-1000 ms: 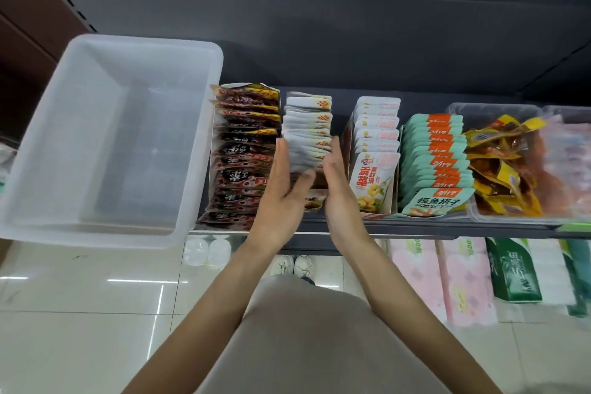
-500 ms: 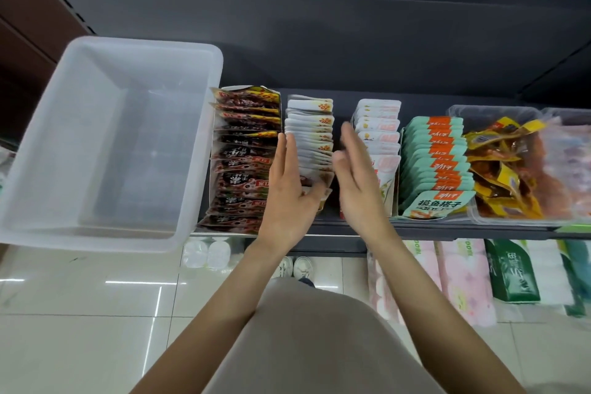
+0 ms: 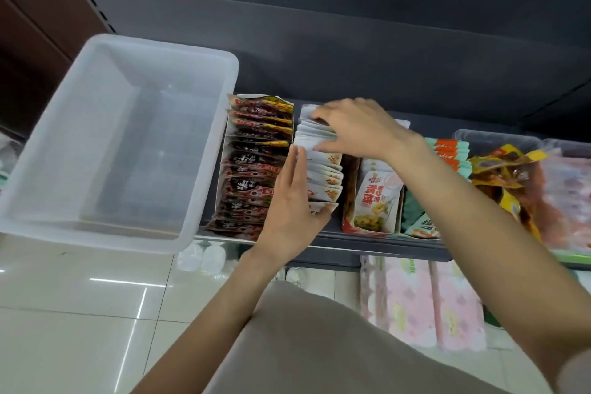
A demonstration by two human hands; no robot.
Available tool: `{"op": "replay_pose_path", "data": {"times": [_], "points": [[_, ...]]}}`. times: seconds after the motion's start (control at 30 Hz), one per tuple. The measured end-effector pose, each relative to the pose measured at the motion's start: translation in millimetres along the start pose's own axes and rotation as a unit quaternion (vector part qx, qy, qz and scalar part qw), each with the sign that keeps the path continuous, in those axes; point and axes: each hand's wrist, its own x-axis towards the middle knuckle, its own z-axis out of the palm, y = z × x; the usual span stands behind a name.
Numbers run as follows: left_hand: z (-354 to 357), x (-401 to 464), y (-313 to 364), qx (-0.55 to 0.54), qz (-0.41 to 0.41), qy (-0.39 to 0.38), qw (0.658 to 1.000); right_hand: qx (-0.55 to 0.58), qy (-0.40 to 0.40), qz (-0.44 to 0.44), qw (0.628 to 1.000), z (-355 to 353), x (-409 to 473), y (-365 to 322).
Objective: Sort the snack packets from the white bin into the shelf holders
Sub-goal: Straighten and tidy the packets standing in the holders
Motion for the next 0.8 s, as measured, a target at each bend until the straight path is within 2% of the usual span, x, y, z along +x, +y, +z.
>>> {"op": "replay_pose_path", "data": {"times": [0.23,0.5,0.6,0.67,0.73,0.8], "points": [[3,1,-1,0.037,0.008,0.022,0.999,0.057,-0.13,-0.007,0.99,2,10,-1],[3,2,-2,0.033,0.003,0.018,0.999,0.193,-0.175,0.02,0.965,8,12,10],[4,1,-3,0.031,0.005,0.015,0.999,0.205,-0.152,0.038,0.966,5,4,5],[4,1,-3,0.029,0.009,0.017,0.999,0.196,-0.103,0.057,0.973,1,-8,1],[3,0,-3,0.032,0.012,0.016,0.999,0.175,0.029,0.088,0.98,-5,-22,1],[3,0,-3,0.034,0.013,0.017,0.999,0.165,0.171,0.116,0.964,-10,-30,4]]}}
